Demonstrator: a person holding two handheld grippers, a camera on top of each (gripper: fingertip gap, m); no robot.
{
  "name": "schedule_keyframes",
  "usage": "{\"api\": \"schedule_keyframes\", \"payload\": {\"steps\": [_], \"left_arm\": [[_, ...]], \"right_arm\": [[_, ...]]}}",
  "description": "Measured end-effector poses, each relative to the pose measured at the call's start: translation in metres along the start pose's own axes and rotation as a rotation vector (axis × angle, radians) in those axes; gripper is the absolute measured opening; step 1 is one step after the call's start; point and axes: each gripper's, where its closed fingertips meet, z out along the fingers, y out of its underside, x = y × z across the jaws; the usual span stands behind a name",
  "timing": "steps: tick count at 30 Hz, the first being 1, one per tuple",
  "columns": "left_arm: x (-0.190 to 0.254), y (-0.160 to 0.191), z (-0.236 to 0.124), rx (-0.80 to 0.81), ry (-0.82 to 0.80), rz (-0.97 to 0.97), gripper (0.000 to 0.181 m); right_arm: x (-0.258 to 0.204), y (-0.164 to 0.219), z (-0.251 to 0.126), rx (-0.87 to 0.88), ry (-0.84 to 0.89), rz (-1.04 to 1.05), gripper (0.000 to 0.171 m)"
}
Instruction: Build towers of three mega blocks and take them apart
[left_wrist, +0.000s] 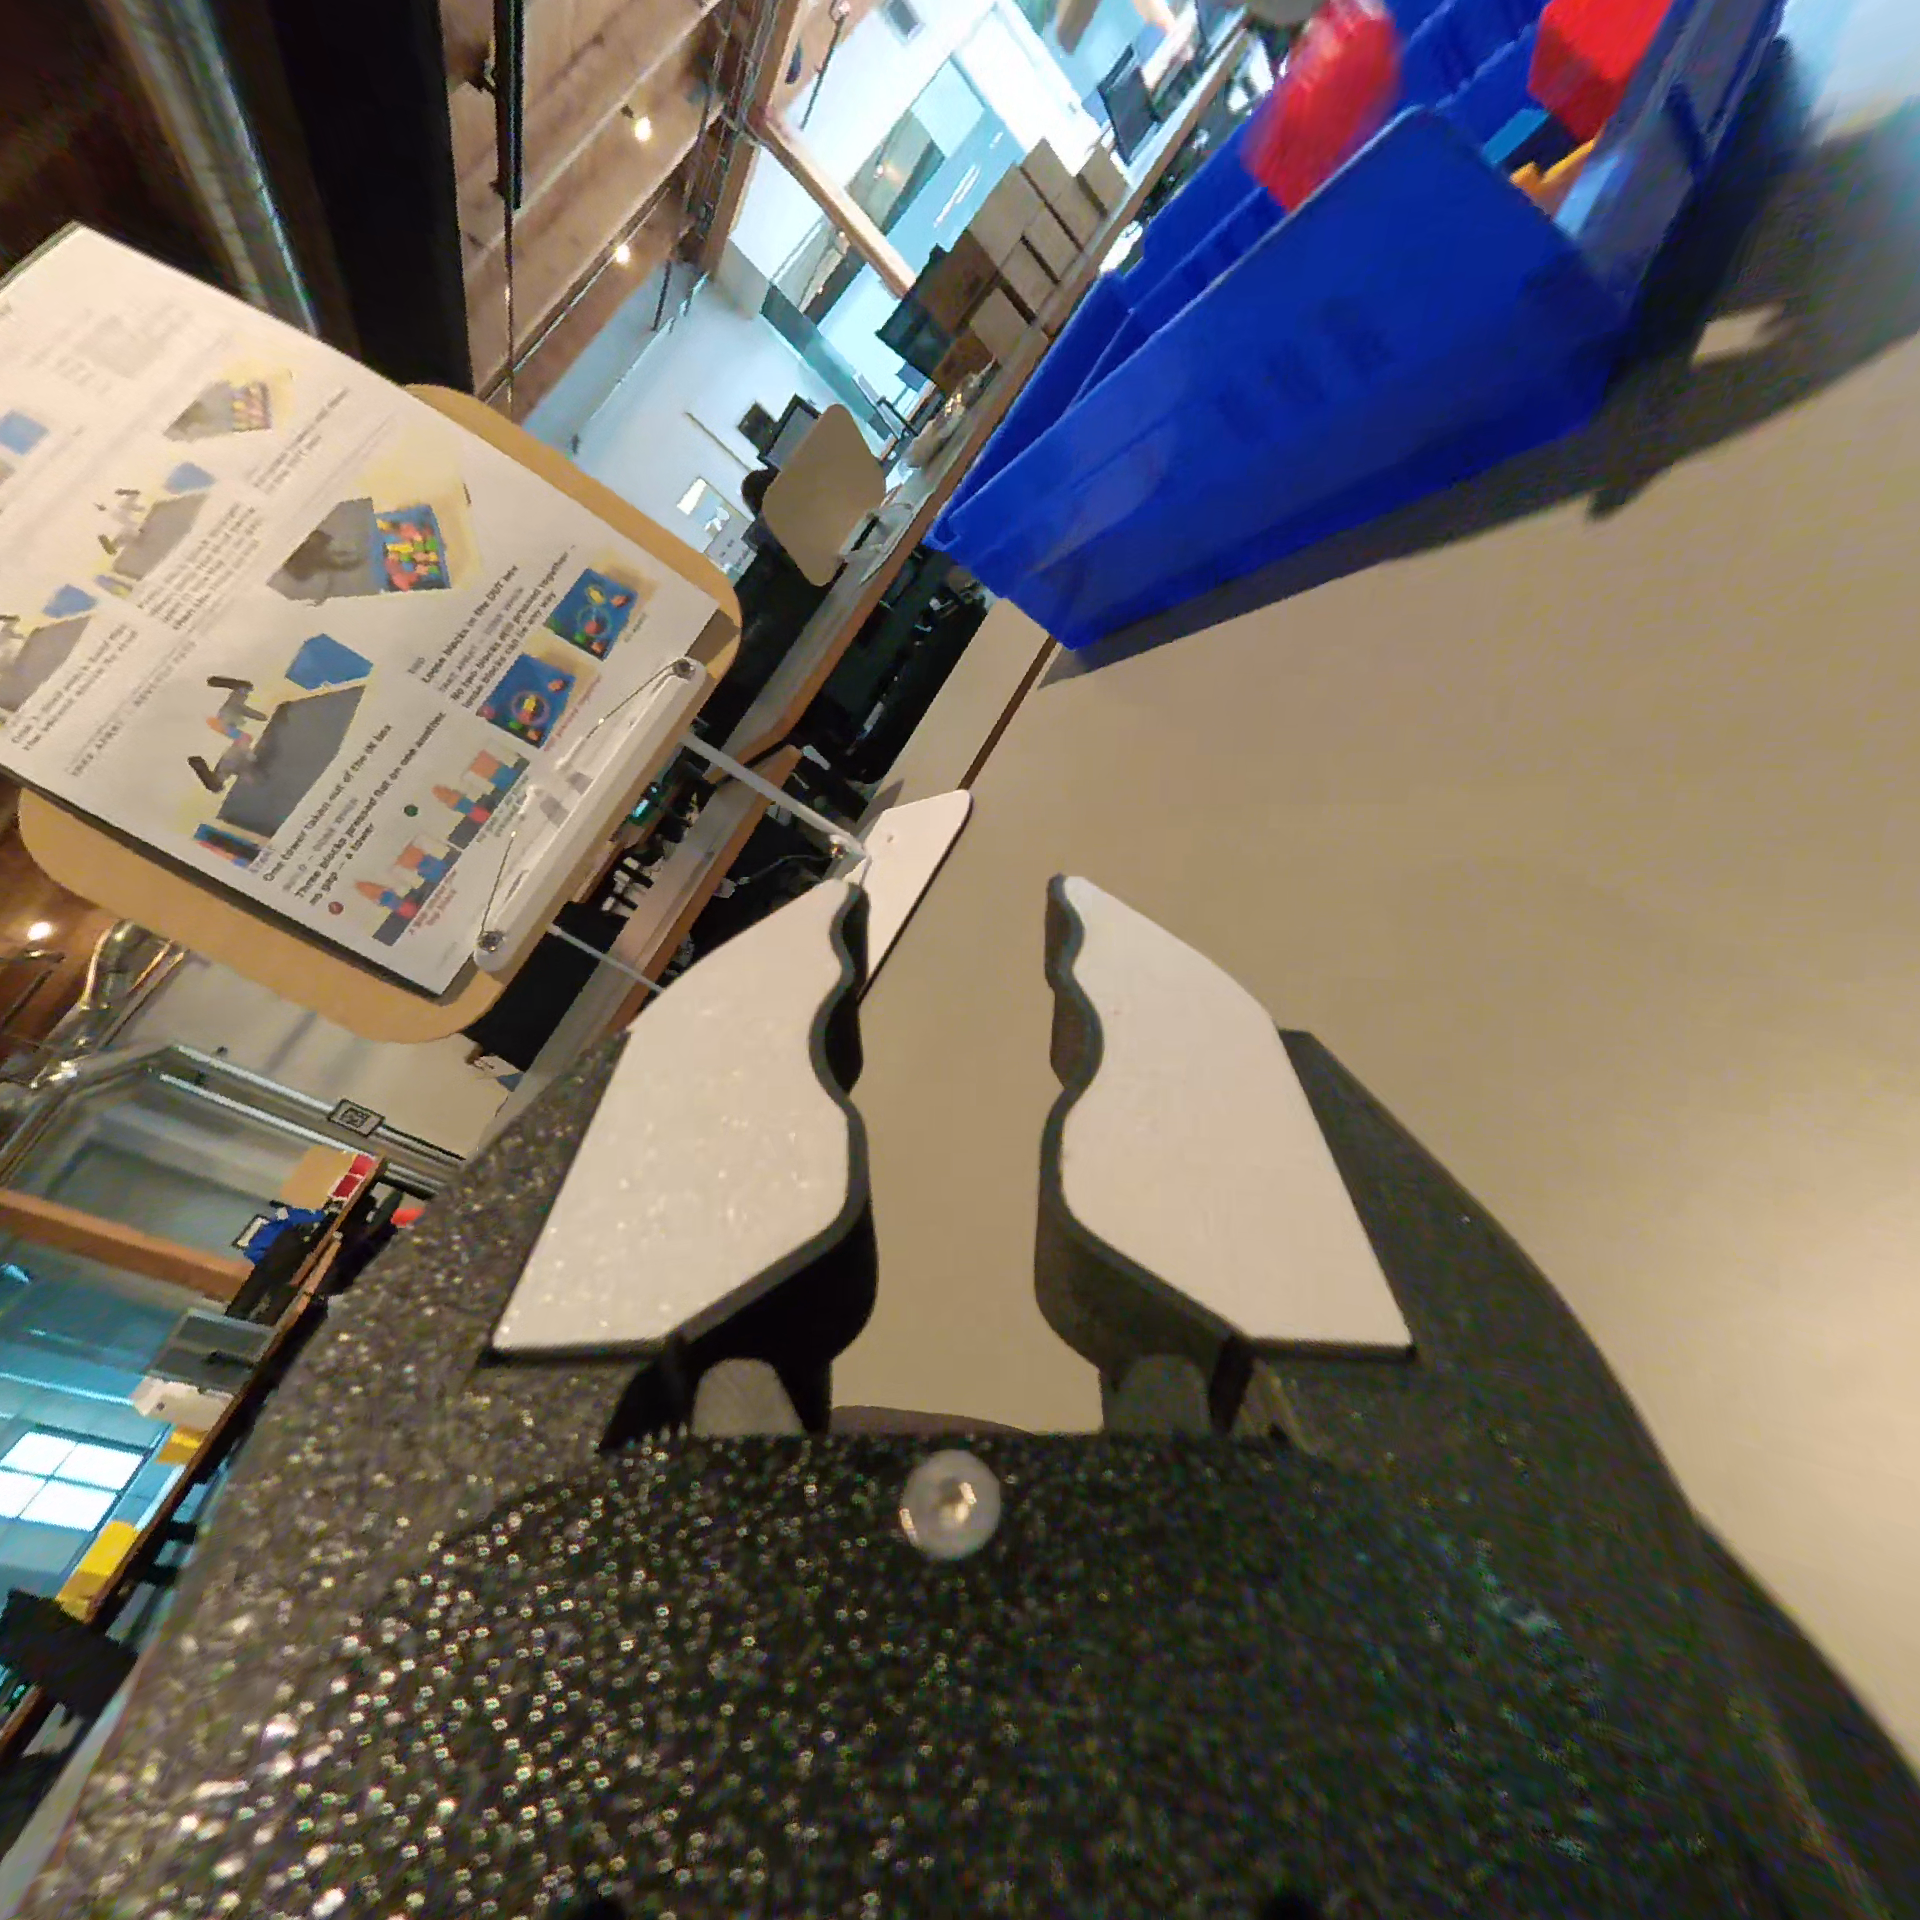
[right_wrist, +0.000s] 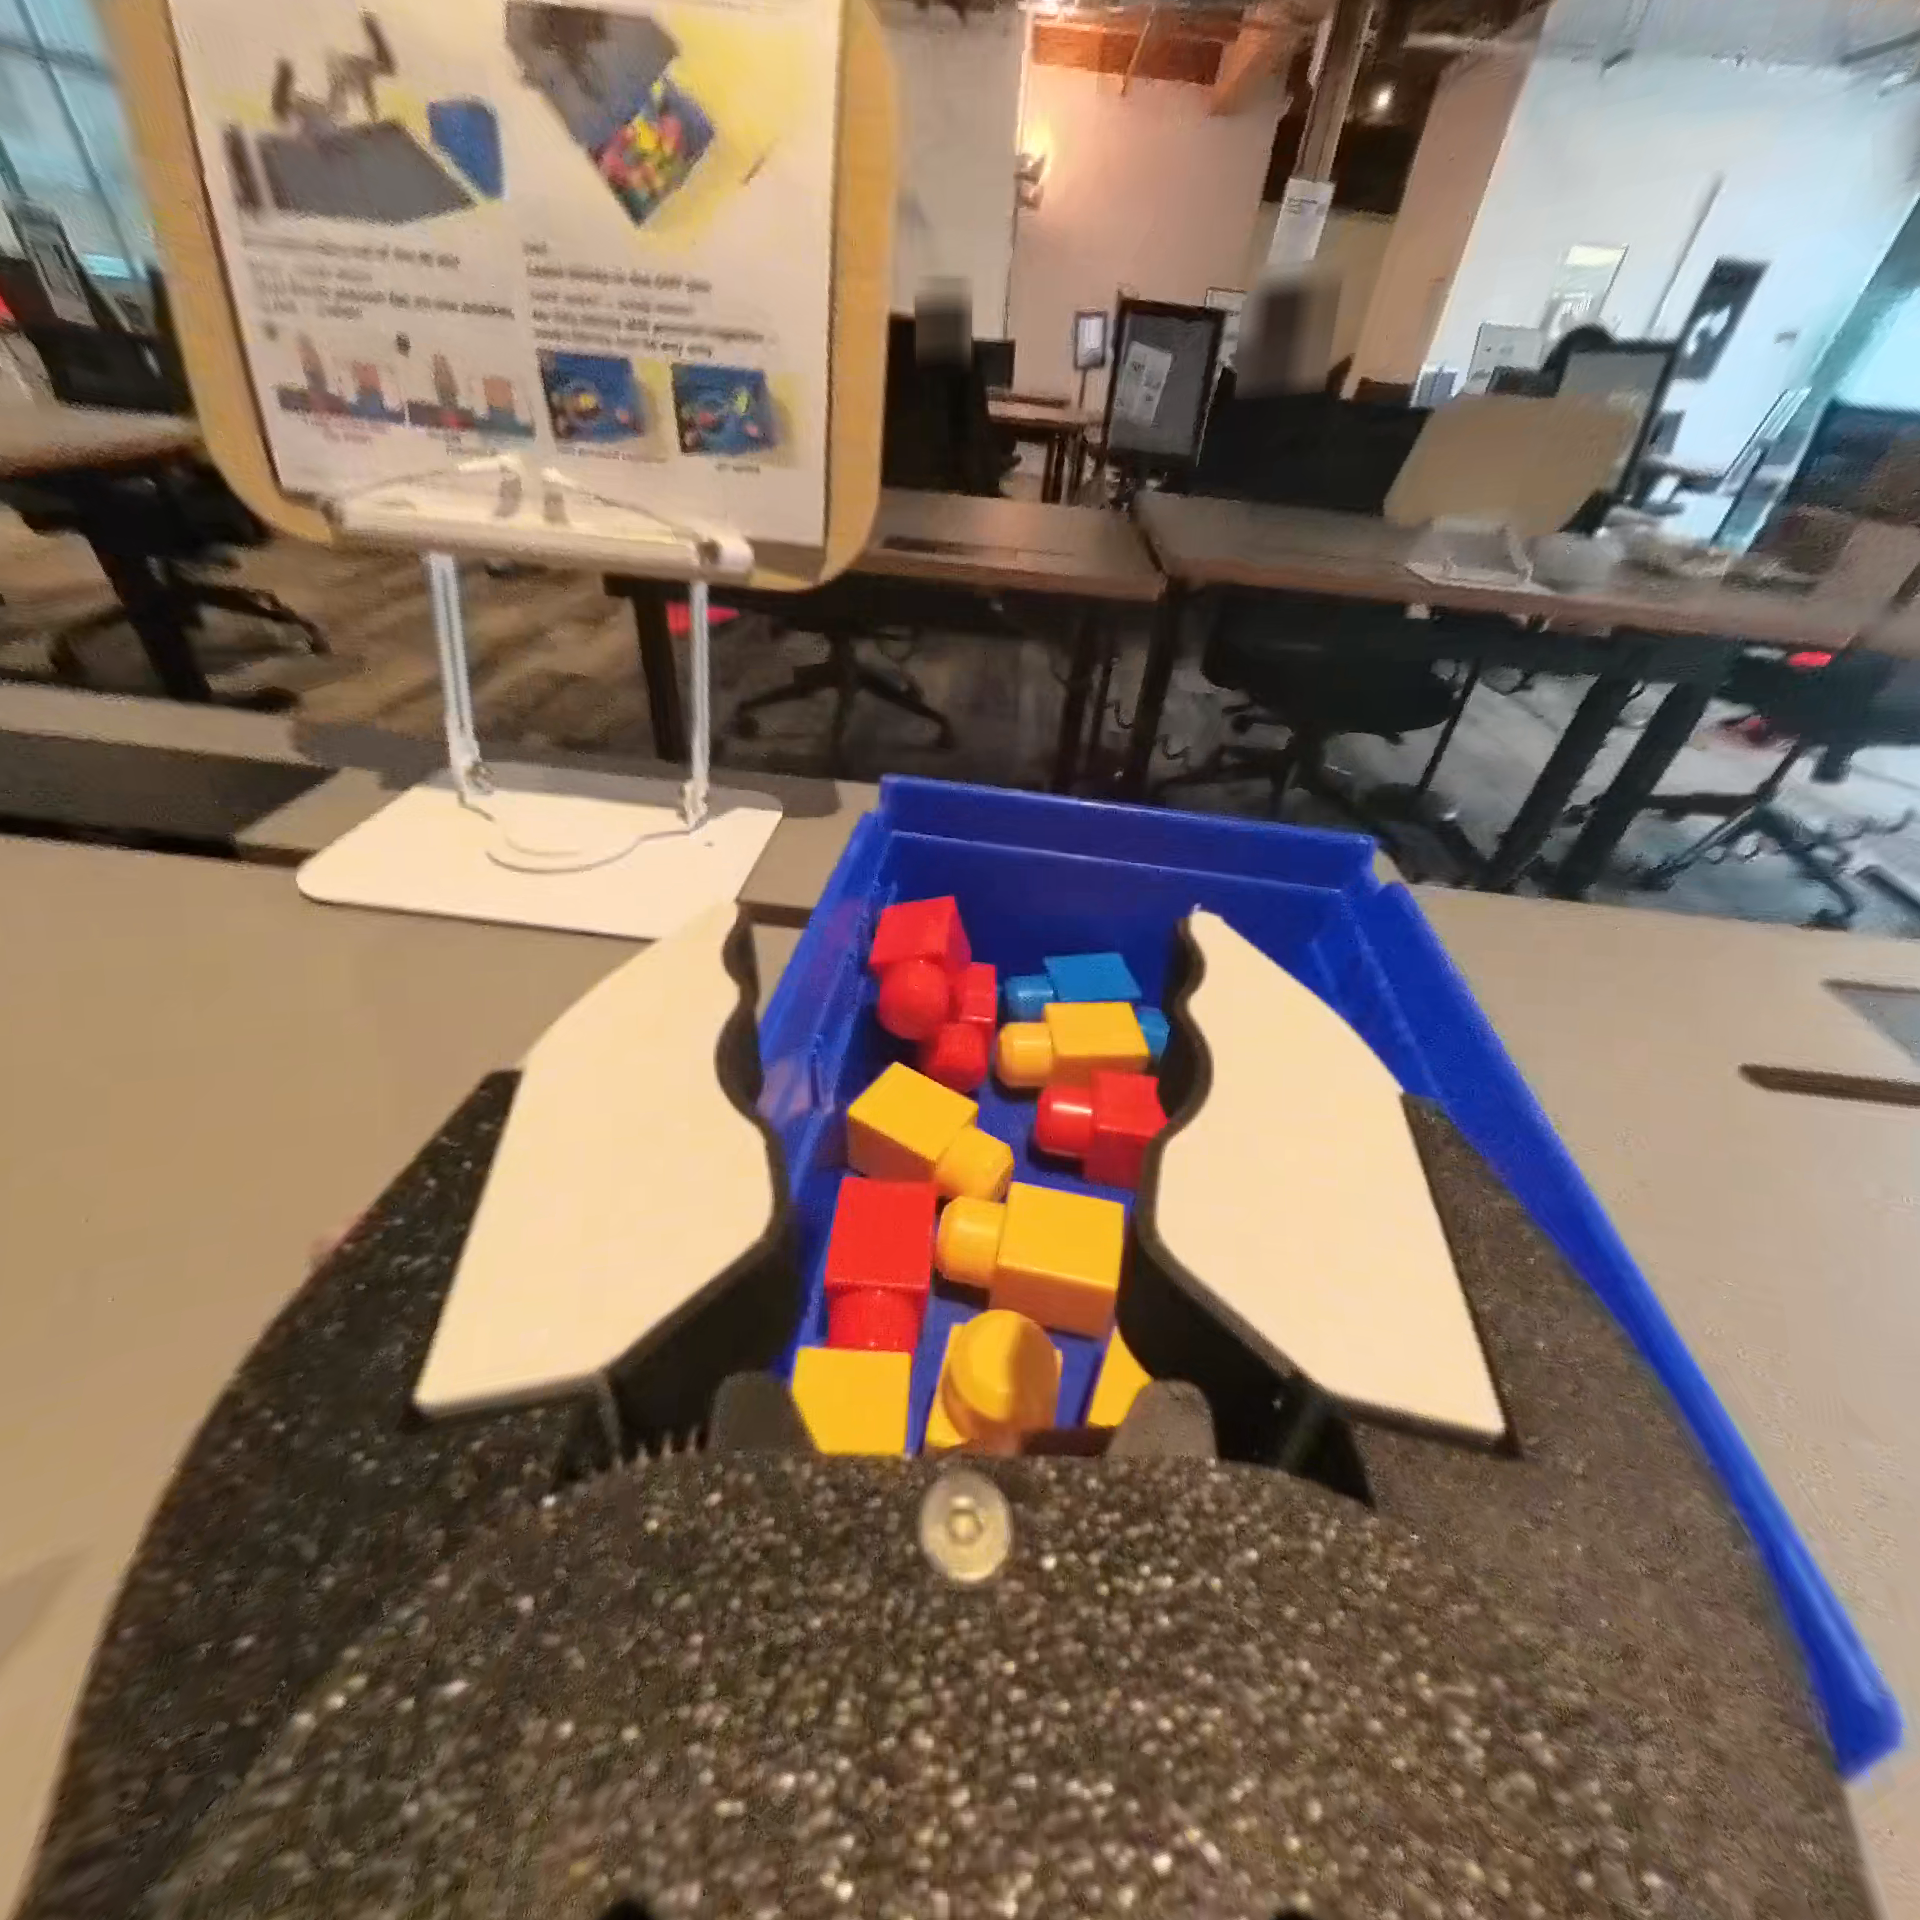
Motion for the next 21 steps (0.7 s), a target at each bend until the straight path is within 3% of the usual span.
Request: {"api": "schedule_keyframes", "payload": {"steps": [1, 6, 10, 15, 21], "left_arm": [[0.001, 0.000, 0.000, -0.002, 0.005, 0.008, 0.032], [-0.001, 0.004, 0.000, -0.014, 0.003, -0.004, 0.032], [-0.006, 0.010, 0.000, -0.042, -0.016, -0.029, 0.031], [-0.040, 0.038, -0.005, -0.167, -0.147, -0.133, 0.030], [-0.093, 0.071, -0.030, -0.241, -0.291, -0.363, 0.032]], "right_arm": [[0.005, -0.001, -0.001, 0.017, -0.005, 0.037, 0.075], [-0.029, -0.041, -0.023, 0.222, -0.096, 0.004, 0.065], [-0.137, -0.049, -0.041, 0.306, -0.365, -0.154, 0.054], [-0.271, 0.016, -0.046, 0.131, -0.632, -0.368, 0.056], [-0.321, 0.088, -0.050, -0.108, -0.849, -0.318, 0.057]]}}
